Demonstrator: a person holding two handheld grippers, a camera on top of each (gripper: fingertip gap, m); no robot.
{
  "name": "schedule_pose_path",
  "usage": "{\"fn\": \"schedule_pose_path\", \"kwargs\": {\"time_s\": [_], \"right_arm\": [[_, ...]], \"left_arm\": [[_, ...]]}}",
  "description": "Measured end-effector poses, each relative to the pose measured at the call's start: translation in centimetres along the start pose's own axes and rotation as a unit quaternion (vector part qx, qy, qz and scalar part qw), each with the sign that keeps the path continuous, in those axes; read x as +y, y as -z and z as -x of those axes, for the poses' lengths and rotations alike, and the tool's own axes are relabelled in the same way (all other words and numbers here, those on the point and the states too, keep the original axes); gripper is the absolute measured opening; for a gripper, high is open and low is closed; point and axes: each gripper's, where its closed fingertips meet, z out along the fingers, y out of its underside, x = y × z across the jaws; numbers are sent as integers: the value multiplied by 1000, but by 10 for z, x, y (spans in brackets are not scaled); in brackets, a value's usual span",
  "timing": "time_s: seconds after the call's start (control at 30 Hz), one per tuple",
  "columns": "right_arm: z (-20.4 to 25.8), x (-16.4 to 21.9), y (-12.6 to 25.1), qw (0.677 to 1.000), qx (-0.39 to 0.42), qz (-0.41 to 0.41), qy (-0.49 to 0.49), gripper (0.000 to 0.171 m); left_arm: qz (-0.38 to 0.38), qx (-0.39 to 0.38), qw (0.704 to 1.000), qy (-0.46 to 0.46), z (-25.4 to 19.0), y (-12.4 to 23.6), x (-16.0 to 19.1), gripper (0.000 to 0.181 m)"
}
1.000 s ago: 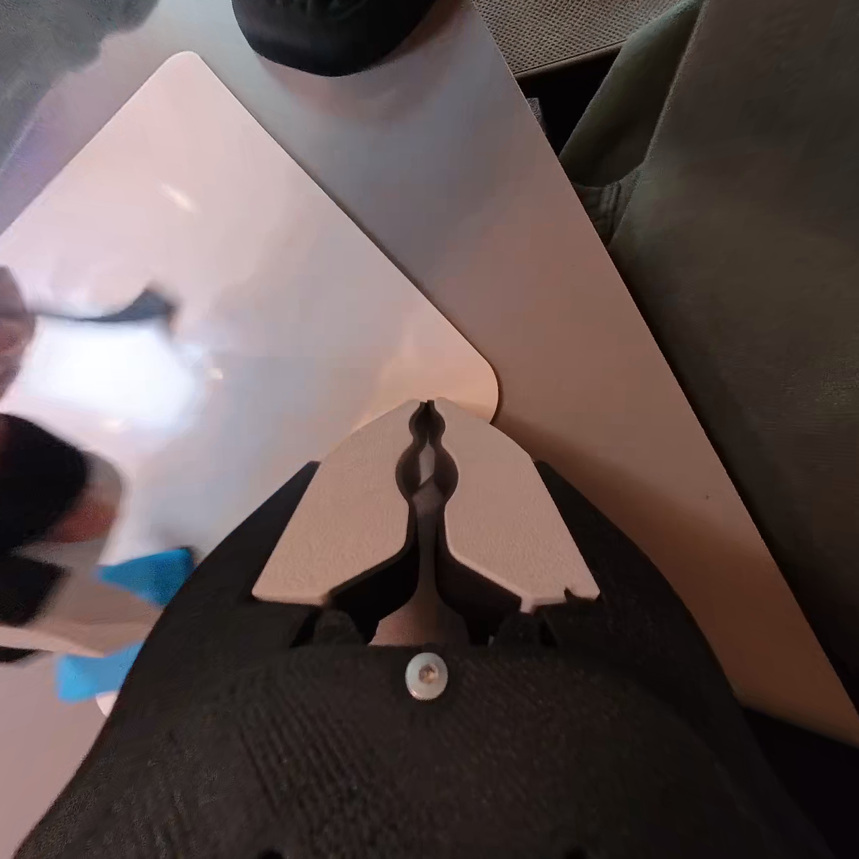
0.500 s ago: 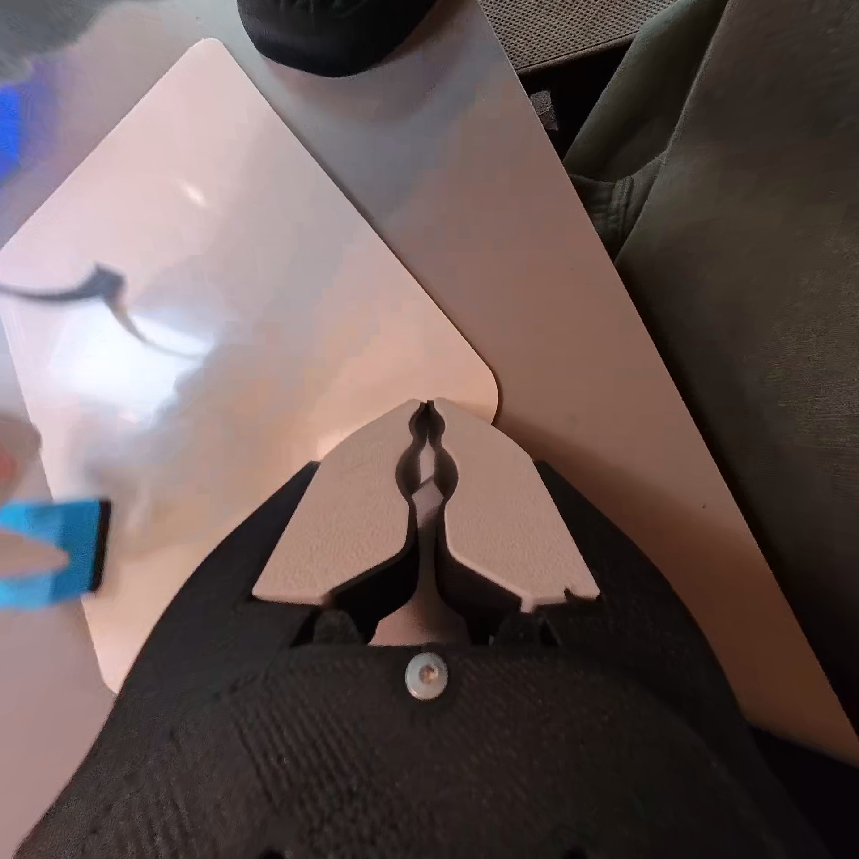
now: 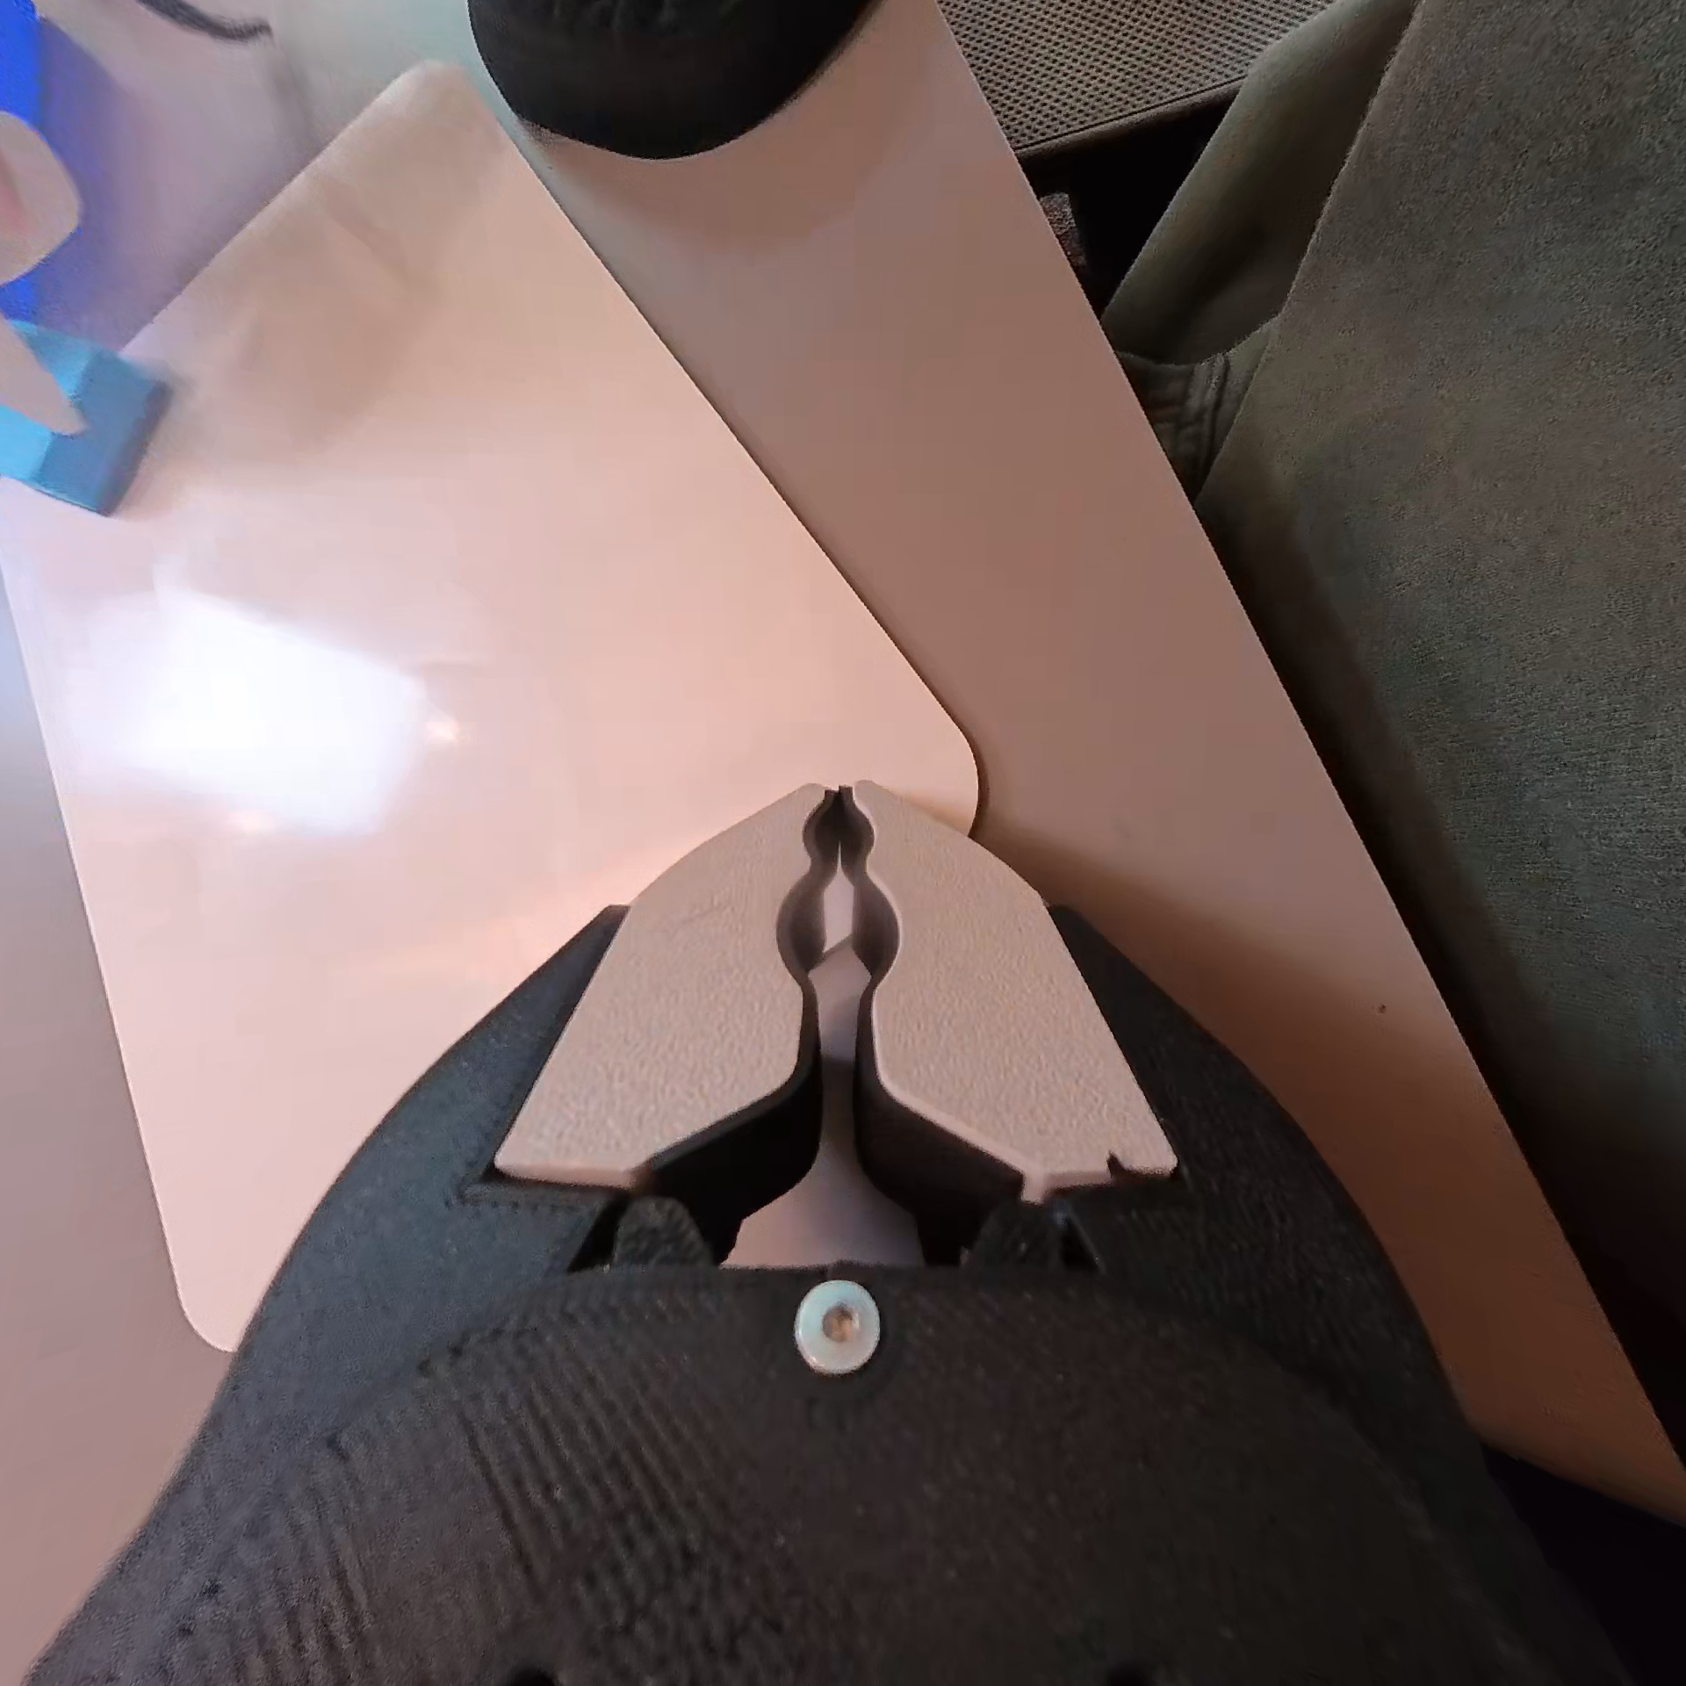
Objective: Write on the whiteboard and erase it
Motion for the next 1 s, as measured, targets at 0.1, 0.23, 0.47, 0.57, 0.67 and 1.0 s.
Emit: {"fn": "schedule_pose_path", "kwargs": {"time_s": [0.1, 0.23, 0.47, 0.57, 0.67, 1.0], "right_arm": [[60, 17, 12, 997, -48, 25, 57, 45], [119, 70, 43, 992, -73, 46, 90, 45], [219, 42, 37, 980, -119, -24, 155, 45], [234, 3, 19, 974, -130, -41, 179, 45], [182, -11, 7, 986, -101, -38, 129, 45], [128, -30, -6, 995, -72, -39, 54, 45]], "left_arm": [[0, -4, 1000, 3, 0, 0, 0, 0], [-4, 0, 1000, 6, 0, 0, 0, 0], [-3, -5, 1000, 0, 0, -1, -1, 0], [-2, -9, 1000, 0, 0, -1, -1, 0], [0, -13, 1000, -3, 0, -1, -1, 0], [-4, -10, 1000, -4, 0, -1, -2, 0]]}}
